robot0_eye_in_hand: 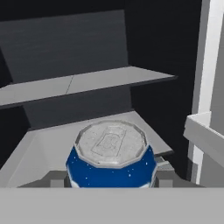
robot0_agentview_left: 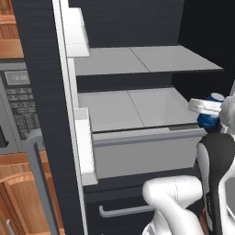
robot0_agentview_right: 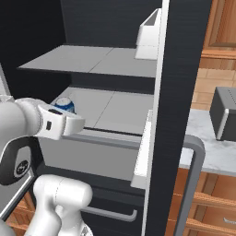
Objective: Open the fridge, grab two sodas, and place both sodas inside the bowl with ice on the dining counter.
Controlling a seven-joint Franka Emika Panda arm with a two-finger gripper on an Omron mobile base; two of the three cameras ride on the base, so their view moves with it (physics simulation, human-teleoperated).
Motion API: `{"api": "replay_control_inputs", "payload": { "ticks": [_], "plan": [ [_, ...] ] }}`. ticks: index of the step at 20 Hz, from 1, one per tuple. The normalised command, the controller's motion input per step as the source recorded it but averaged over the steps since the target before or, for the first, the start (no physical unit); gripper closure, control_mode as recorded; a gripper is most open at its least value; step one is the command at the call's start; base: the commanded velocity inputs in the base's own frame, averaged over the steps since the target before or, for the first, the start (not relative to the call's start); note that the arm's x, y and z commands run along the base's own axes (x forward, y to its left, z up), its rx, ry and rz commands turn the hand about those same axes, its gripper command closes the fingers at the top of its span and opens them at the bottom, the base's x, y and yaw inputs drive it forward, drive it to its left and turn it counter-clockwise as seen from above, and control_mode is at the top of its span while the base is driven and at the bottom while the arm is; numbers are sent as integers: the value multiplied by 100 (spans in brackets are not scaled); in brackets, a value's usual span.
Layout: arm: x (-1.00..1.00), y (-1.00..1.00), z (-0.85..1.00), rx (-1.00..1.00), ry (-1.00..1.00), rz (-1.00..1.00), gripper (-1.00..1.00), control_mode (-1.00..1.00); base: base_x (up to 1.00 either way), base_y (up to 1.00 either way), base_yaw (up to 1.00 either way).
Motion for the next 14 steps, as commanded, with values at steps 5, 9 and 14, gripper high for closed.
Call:
{"api": "replay_control_inputs", "payload": {
  "ticks": [5,9,14],
  "plan": [
    [-90,0,-17,0,2,-1,100,-100,0,0,0],
    [-51,20,-34,0,6,0,100,-100,0,0,0],
    [-3,19,-16,0,3,1,100,-100,0,0,0]
  ]
}}
